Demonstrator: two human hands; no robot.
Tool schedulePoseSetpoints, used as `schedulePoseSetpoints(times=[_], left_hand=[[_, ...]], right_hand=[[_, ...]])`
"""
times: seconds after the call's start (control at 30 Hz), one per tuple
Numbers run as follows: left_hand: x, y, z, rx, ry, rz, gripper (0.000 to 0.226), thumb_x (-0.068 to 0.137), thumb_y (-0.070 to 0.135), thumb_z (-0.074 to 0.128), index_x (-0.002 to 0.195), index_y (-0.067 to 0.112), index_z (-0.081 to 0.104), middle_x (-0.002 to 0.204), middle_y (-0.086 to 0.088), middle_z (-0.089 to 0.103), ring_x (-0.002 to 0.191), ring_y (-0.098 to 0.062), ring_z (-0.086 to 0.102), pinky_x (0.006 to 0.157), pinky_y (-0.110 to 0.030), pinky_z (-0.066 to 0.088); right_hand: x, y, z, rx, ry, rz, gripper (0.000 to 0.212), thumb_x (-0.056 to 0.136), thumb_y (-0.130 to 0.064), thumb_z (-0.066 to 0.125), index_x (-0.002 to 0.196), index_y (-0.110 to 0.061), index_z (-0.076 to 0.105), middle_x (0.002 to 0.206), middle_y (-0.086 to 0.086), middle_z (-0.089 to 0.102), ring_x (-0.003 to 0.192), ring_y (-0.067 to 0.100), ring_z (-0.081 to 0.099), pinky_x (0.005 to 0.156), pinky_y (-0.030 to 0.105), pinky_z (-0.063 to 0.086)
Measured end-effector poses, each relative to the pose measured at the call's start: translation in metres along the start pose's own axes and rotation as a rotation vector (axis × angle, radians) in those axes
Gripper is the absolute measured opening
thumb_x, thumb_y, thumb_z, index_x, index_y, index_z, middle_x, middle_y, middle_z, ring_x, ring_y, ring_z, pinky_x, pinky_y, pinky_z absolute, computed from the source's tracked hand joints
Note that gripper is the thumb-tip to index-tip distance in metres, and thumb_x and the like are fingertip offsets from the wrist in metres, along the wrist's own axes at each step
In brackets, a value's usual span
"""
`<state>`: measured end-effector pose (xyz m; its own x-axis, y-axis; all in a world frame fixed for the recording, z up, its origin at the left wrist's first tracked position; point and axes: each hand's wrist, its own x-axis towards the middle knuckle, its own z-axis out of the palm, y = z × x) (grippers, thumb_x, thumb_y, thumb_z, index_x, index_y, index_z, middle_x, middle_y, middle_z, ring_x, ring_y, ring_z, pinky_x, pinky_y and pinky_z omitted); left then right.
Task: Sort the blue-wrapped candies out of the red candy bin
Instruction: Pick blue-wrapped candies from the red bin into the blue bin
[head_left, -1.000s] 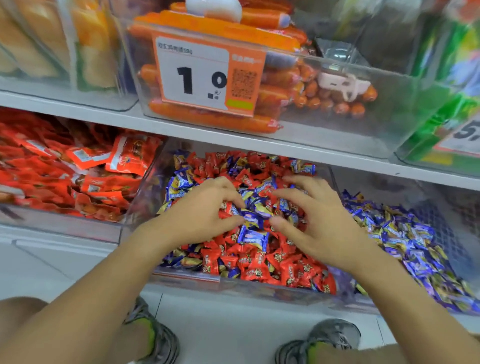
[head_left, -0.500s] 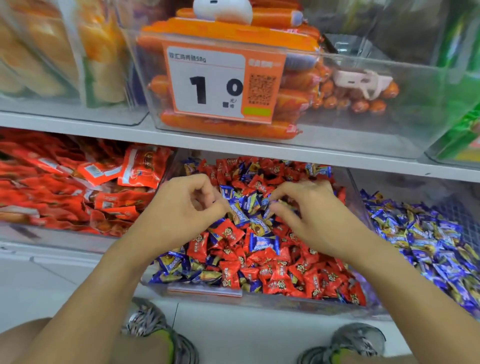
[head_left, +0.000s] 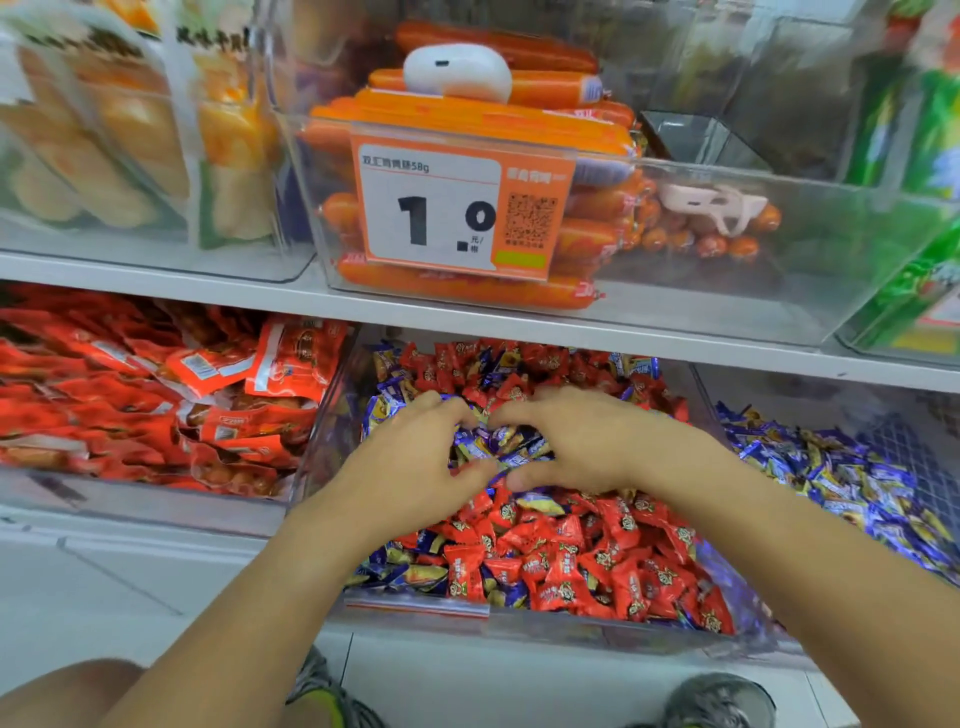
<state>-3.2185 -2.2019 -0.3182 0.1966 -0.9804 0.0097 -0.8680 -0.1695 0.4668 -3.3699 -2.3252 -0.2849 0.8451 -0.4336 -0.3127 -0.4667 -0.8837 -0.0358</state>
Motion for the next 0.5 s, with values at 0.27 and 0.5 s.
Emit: schedulePoseSetpoints(times=[0.27, 0.5], left_hand=[[0.002, -0.009, -0.004, -0.146, -0.002, 0.017, 0.030, 0.079, 0.045, 0.076, 0.101, 0.034, 0.059, 0.096, 0.010, 0.041, 0.081, -0.009, 0.053, 0.072, -0.023, 0.042], [0.004, -0.011, -0.013, -0.334, 0.097, 0.003, 0.026, 0.077, 0.042, 0.079, 0.086, 0.033, 0.057, 0.088, 0.014, 0.058, 0.060, 0.002, 0.051, 0.056, -0.019, 0.035]], right_hand=[[-0.015, 0.016, 0.001, 0.285, 0.204, -0.026, 0.036, 0.093, -0.044, 0.063, 0.127, -0.033, 0.058, 0.069, -0.035, 0.057, 0.066, -0.020, 0.048, 0.062, 0.014, 0.032], [-0.029, 0.026, 0.003, 0.651, 0.280, 0.008, 0.034, 0.092, -0.043, 0.063, 0.124, -0.037, 0.059, 0.123, -0.032, 0.053, 0.102, -0.031, 0.045, 0.089, -0.005, 0.030]])
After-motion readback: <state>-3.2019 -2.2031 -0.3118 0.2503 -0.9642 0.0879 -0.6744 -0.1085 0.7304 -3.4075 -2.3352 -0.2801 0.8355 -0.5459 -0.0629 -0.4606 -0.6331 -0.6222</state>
